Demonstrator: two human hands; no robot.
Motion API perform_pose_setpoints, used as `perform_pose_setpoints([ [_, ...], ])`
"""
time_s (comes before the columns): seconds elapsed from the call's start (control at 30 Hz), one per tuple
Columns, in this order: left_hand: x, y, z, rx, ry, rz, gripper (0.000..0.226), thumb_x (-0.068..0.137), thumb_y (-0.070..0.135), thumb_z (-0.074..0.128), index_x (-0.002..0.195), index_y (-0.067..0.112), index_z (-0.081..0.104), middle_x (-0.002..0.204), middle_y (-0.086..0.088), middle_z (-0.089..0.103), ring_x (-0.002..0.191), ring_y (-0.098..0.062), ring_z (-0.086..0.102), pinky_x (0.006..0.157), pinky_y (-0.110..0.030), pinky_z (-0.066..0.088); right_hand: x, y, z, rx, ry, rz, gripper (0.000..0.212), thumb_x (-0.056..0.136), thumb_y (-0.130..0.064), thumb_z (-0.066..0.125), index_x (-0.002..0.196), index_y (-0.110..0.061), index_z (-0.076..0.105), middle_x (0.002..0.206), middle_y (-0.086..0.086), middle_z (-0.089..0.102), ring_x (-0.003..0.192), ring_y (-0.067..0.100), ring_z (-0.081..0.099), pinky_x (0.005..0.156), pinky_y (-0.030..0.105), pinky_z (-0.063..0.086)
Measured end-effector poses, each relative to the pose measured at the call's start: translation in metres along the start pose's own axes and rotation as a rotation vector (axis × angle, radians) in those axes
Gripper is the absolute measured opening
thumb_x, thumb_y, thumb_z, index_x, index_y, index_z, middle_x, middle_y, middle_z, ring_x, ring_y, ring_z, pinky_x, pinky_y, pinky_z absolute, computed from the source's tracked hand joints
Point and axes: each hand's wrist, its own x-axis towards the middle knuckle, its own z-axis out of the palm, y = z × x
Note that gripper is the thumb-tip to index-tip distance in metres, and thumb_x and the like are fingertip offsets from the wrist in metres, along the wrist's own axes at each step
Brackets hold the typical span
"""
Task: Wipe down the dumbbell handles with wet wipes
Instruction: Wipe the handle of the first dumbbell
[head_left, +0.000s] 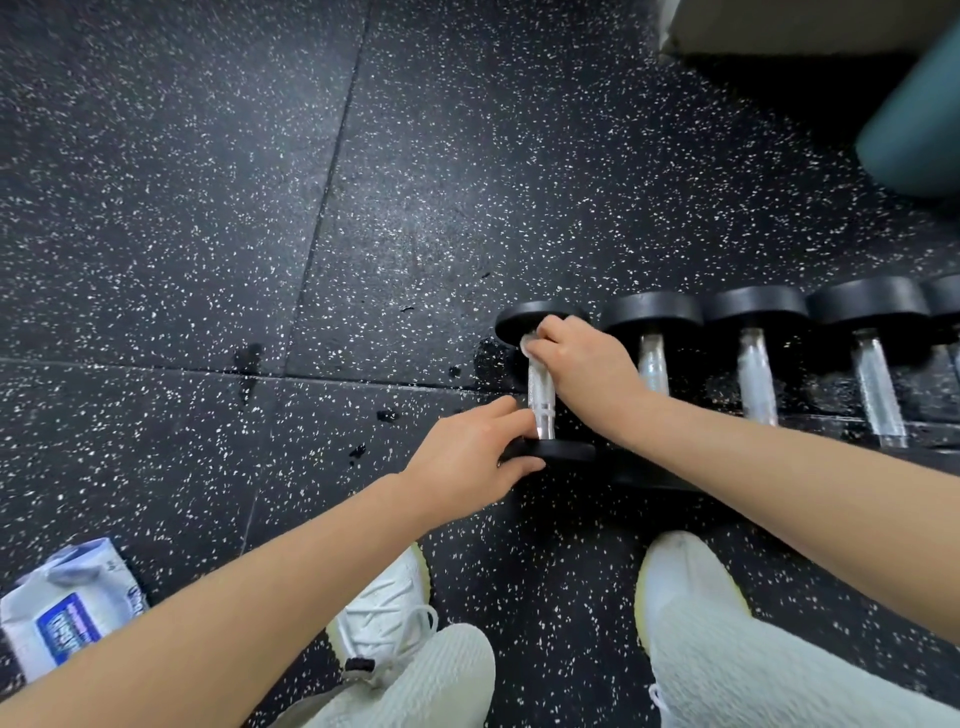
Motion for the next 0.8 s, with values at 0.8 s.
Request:
perform_pose_setpoints([
  [0.8, 0.001, -0.006, -0.007, 0.004, -0.050, -0.059, 0.027, 0.098, 0.060, 0.056, 0.103, 0.034, 0.058, 0.093, 0.012, 0.052, 0.080, -0.020, 0.058, 0.067, -0.034, 0.040, 0.013, -0.016, -0.004, 0.125, -0.002, 0.024, 0.010, 0.090, -0.014, 0.062, 0.096, -0.015, 0.070, 0.094, 0.001, 0.060, 0.082, 0.024, 0.055, 0.055, 0.038, 0.048],
])
